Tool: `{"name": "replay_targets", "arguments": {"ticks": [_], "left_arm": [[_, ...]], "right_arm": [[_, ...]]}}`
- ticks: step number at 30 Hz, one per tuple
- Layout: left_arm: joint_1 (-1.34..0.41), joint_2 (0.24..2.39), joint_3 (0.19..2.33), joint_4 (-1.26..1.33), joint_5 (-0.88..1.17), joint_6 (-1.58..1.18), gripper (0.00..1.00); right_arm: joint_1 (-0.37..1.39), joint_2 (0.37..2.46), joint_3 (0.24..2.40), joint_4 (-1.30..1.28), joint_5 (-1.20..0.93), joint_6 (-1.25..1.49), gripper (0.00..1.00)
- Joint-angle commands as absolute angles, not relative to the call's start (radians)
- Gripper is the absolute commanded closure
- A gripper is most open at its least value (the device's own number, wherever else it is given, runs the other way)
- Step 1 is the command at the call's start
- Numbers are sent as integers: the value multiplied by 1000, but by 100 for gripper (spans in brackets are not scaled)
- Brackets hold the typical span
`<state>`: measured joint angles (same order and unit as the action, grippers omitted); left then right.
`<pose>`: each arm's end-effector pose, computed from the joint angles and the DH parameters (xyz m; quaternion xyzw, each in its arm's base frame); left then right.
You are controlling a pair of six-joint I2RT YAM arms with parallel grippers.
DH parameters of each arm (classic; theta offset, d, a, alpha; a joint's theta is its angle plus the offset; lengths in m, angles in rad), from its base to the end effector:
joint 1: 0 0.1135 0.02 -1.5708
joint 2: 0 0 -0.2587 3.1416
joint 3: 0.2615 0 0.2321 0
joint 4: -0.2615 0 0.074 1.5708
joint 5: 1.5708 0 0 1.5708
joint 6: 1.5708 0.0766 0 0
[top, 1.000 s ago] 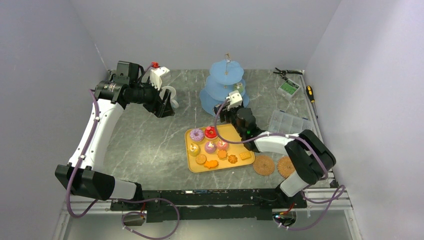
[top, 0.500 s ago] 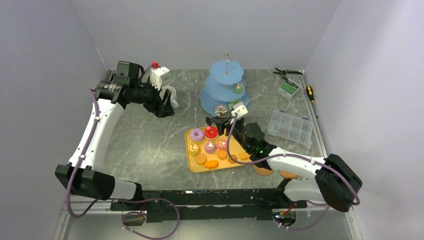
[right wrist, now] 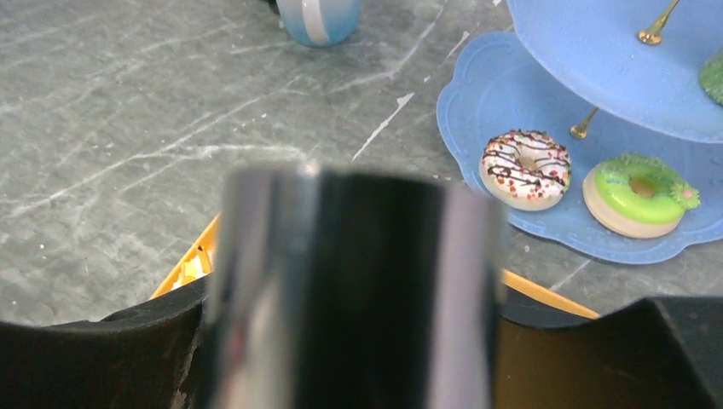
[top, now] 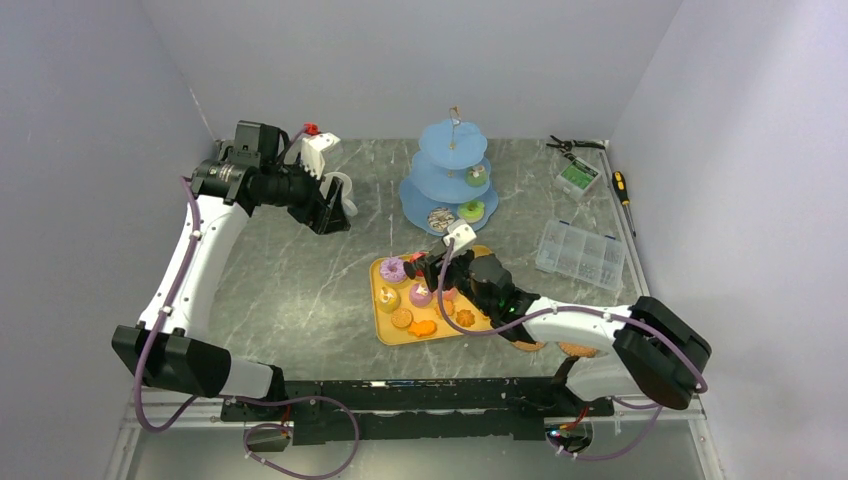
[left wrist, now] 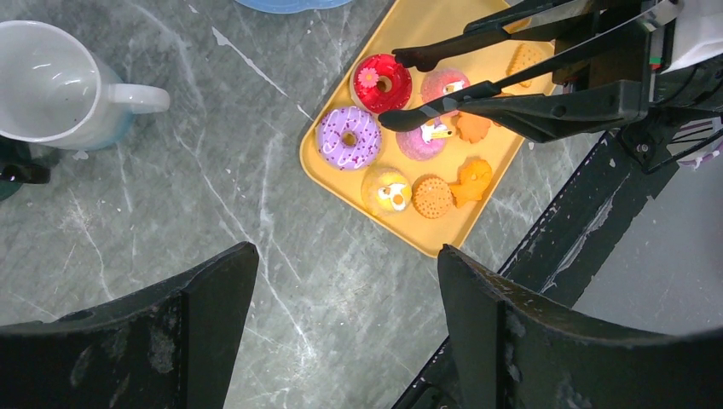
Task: Serve the afternoon tea
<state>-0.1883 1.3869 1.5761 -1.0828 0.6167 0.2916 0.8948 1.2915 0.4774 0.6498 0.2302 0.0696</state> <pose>0.2541 -0.0935 0.3626 0.3115 0.8490 -0.2695 0.3309 0.1968 0.2175 0.2160 -0.2358 0.7239 0.2203 0.6098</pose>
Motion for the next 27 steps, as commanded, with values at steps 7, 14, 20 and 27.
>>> {"name": "replay_targets", "arguments": {"ticks": [7, 14, 20, 27], "left_arm": [[-183, 1378, 1612, -1086, 649, 282, 17], [-183, 1376, 1605, -1085, 649, 285, 17], [-183, 1377, 1605, -1080, 655, 279, 17], [-183, 1377, 1608, -1078, 661, 273, 17]], "right_arm": [[912, 1205, 483, 617, 223, 71, 36], [927, 1054, 415, 507, 296, 98, 36], [927, 952, 368, 399, 354, 110, 37], [927, 952, 357, 382, 371, 110, 37]]}}
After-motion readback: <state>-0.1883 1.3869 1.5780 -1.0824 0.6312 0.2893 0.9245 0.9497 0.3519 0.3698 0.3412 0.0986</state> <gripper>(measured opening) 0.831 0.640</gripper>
